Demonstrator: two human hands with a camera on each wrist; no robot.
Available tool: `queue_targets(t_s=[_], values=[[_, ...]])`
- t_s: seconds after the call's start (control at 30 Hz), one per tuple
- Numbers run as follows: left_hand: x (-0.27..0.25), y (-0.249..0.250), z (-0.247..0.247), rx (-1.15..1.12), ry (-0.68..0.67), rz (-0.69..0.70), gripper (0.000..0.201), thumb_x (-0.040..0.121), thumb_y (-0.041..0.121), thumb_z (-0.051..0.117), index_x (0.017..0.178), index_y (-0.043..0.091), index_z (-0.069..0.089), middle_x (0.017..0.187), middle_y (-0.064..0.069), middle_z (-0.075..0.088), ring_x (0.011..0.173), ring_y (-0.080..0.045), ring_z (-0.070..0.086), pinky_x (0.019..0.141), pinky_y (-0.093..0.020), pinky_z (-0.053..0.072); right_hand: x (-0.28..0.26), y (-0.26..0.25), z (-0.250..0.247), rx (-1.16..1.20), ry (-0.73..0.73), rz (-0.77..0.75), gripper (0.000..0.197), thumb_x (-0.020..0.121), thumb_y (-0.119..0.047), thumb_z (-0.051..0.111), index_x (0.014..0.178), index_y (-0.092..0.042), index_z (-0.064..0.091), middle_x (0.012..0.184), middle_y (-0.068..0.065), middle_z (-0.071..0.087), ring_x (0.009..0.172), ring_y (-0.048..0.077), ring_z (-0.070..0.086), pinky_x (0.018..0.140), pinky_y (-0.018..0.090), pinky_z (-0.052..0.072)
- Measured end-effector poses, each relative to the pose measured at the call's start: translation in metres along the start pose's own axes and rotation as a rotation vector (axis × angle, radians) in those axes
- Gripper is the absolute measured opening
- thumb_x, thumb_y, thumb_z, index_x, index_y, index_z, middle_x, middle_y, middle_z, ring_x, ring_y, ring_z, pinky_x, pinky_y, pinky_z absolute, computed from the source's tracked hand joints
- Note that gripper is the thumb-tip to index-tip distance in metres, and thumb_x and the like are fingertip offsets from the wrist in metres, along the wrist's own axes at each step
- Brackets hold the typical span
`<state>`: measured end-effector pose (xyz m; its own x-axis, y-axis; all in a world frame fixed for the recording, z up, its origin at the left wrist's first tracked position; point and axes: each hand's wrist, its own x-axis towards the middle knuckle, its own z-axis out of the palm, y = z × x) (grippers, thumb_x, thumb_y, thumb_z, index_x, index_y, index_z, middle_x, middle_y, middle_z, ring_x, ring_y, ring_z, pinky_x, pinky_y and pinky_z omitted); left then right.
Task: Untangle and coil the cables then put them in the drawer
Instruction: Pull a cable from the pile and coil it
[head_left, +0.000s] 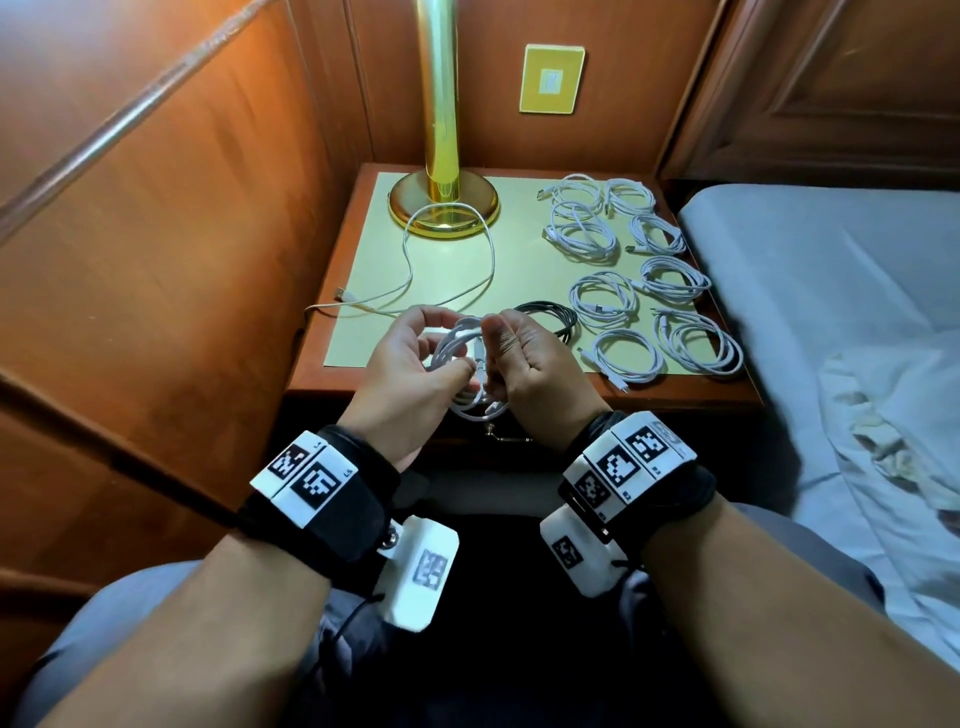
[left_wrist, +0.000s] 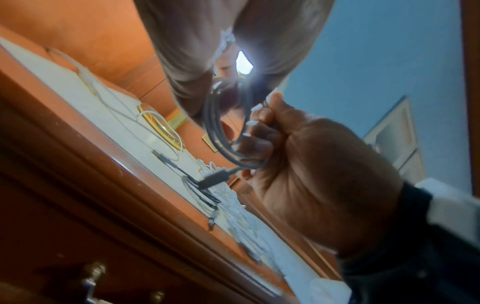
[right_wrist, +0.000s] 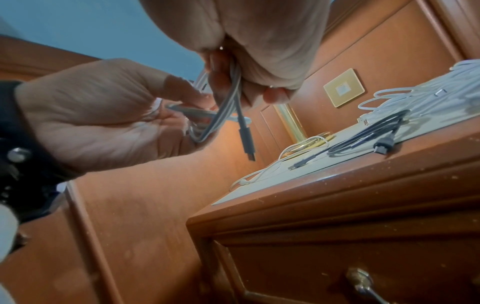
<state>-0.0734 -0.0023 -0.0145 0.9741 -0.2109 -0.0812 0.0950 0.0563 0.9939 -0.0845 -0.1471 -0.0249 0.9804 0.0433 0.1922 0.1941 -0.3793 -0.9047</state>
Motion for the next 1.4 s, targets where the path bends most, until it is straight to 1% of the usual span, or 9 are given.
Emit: queue_targets(t_s=[0.13, 0.23, 0.33, 0.5, 0.63, 0.77, 0.87, 1.07, 1.4], values=[[0.001, -0.004, -0.004, 0.147, 0.053, 0.101, 0.032, 0.089, -0.005, 0.067, 0.101, 0.024, 0.061, 0.096, -0.008, 0.061, 0.067, -0.023, 0.069, 0.072, -0.046, 0.060, 0.000, 0.003, 0.007, -0.037, 0.034, -0.032, 0.026, 0.102, -0.043, 0.038, 0.079, -0.037, 0.049, 0.060, -0.020, 0.055, 0.056, 0.002, 0.050, 0.059, 0.034, 0.043], [0.002, -0.005, -0.007, 0.306, 0.062, 0.176, 0.033, 0.086, 0.008, 0.069, 0.109, 0.031, 0.065, 0.098, -0.008, 0.065, 0.082, -0.027, 0.070, 0.080, -0.052, 0.060, 0.002, 0.003, 0.006, -0.094, 0.075, -0.040, 0.026, 0.100, -0.043, 0.036, 0.078, -0.034, 0.046, 0.062, -0.010, 0.050, 0.058, 0.012, 0.050, 0.058, 0.038, 0.043], [0.003, -0.007, -0.010, 0.538, 0.081, 0.263, 0.042, 0.082, 0.011, 0.069, 0.116, 0.035, 0.066, 0.099, -0.004, 0.063, 0.093, -0.017, 0.064, 0.087, -0.039, 0.057, 0.003, 0.003, 0.004, -0.105, 0.075, -0.038, 0.025, 0.100, -0.045, 0.036, 0.078, -0.036, 0.045, 0.063, -0.007, 0.047, 0.059, 0.019, 0.049, 0.058, 0.043, 0.044], [0.004, -0.007, -0.012, 0.615, 0.124, 0.191, 0.035, 0.082, 0.013, 0.074, 0.111, 0.030, 0.062, 0.086, 0.001, 0.055, 0.068, -0.011, 0.057, 0.071, -0.027, 0.054, 0.005, 0.005, -0.003, -0.166, 0.088, -0.036, 0.028, 0.105, -0.035, 0.039, 0.078, -0.034, 0.043, 0.063, -0.005, 0.049, 0.057, 0.015, 0.047, 0.058, 0.039, 0.042], [0.004, -0.002, -0.017, 0.390, 0.007, 0.041, 0.024, 0.086, 0.003, 0.069, 0.101, 0.022, 0.065, 0.090, -0.006, 0.065, 0.070, -0.024, 0.071, 0.069, -0.036, 0.060, 0.008, 0.007, -0.013, -0.188, 0.127, -0.001, 0.028, 0.105, -0.039, 0.037, 0.079, -0.035, 0.045, 0.066, 0.000, 0.057, 0.055, 0.016, 0.053, 0.058, 0.042, 0.048], [0.005, 0.004, -0.025, 0.193, -0.122, -0.016, 0.024, 0.093, -0.003, 0.063, 0.112, 0.011, 0.070, 0.083, -0.002, 0.064, 0.050, -0.018, 0.054, 0.061, -0.031, 0.055, 0.012, 0.012, -0.024, -0.139, 0.218, 0.047, 0.025, 0.106, -0.033, 0.040, 0.082, -0.029, 0.048, 0.065, -0.005, 0.050, 0.060, 0.016, 0.049, 0.059, 0.038, 0.044], [0.004, 0.002, -0.025, 0.250, -0.084, 0.003, 0.017, 0.096, 0.004, 0.063, 0.108, 0.011, 0.072, 0.076, -0.001, 0.066, 0.051, -0.015, 0.056, 0.051, -0.029, 0.053, 0.015, 0.014, -0.032, 0.095, 0.261, 0.168, 0.031, 0.104, -0.042, 0.040, 0.085, -0.020, 0.051, 0.066, -0.004, 0.044, 0.062, 0.019, 0.046, 0.063, 0.048, 0.046], [0.002, -0.010, -0.009, 0.195, -0.095, -0.078, 0.022, 0.100, 0.022, 0.059, 0.102, 0.006, 0.075, 0.103, -0.017, 0.075, 0.096, -0.023, 0.072, 0.086, -0.039, 0.060, 0.014, -0.001, -0.023, 0.742, 0.226, 0.273, 0.031, 0.108, -0.023, 0.038, 0.080, -0.012, 0.045, 0.061, -0.005, 0.039, 0.053, 0.007, 0.038, 0.054, 0.022, 0.034], [0.002, -0.012, 0.000, -0.045, 0.044, -0.116, 0.006, 0.092, 0.006, 0.068, 0.092, 0.000, 0.069, 0.079, -0.008, 0.069, 0.072, -0.012, 0.069, 0.074, -0.030, 0.062, 0.009, -0.006, -0.020, 0.899, 0.133, 0.318, 0.032, 0.108, -0.022, 0.033, 0.082, -0.007, 0.043, 0.068, 0.005, 0.041, 0.063, 0.018, 0.050, 0.065, 0.026, 0.049]])
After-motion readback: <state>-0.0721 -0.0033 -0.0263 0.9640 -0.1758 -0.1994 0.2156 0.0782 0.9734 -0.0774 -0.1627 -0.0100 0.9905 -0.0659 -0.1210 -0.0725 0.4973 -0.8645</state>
